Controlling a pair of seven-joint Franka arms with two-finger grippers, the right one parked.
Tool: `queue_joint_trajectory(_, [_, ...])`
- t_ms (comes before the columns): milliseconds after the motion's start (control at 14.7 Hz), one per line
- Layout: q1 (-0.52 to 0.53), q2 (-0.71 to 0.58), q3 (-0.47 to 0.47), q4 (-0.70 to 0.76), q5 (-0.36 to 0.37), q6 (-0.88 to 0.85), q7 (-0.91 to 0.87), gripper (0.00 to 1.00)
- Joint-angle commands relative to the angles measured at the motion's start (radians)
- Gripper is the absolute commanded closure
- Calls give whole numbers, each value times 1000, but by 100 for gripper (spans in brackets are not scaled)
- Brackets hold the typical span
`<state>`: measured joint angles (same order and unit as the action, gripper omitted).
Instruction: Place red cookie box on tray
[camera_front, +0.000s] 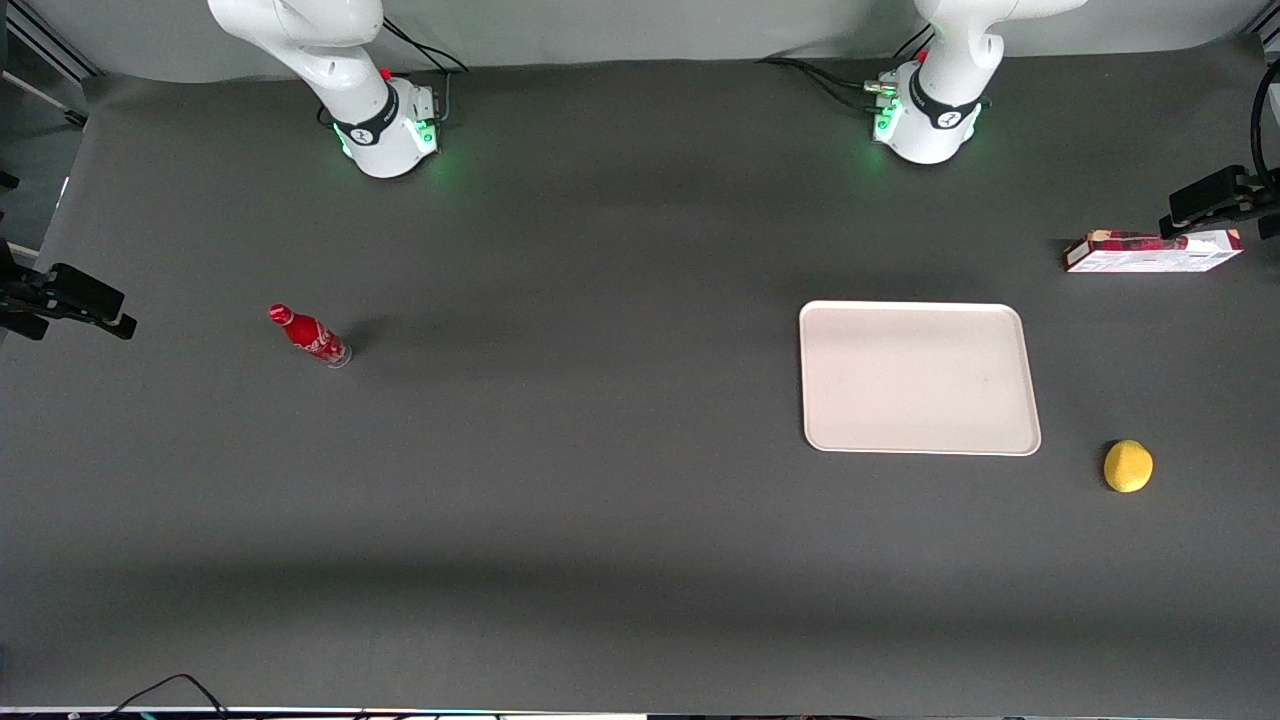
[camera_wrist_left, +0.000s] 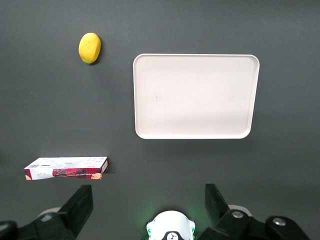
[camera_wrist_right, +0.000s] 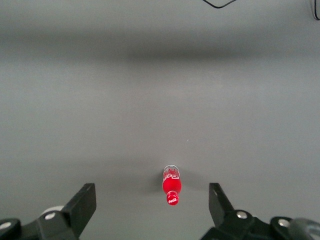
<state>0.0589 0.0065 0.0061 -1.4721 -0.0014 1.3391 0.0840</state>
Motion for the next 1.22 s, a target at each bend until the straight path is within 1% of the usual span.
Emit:
queue_joint_trajectory(0, [-4,-19,-2,-4,0,6,20,0])
queue_joint_trajectory(272, [-7,-13,2,-2,9,-6,-3,0])
queue_joint_trajectory(340, [-4,-13,6,-14,35,-18,-29,0])
queue_joint_trajectory(408, [1,-16,30,-36,96,-44,-71,0])
queue_joint_trajectory(476, [1,-22,93,-63,127,-43,-79,0])
queue_joint_trajectory(680, [2,-16,305,-97,133,4,-78,0])
queue_joint_trajectory(748, [4,-13,357,-137,133,41,-99,0])
queue_joint_trajectory(883, [6,-16,469,-251,136,174,-138,0])
queue_joint_trajectory(1155, [13,-33,632,-549,135,521,-141,0])
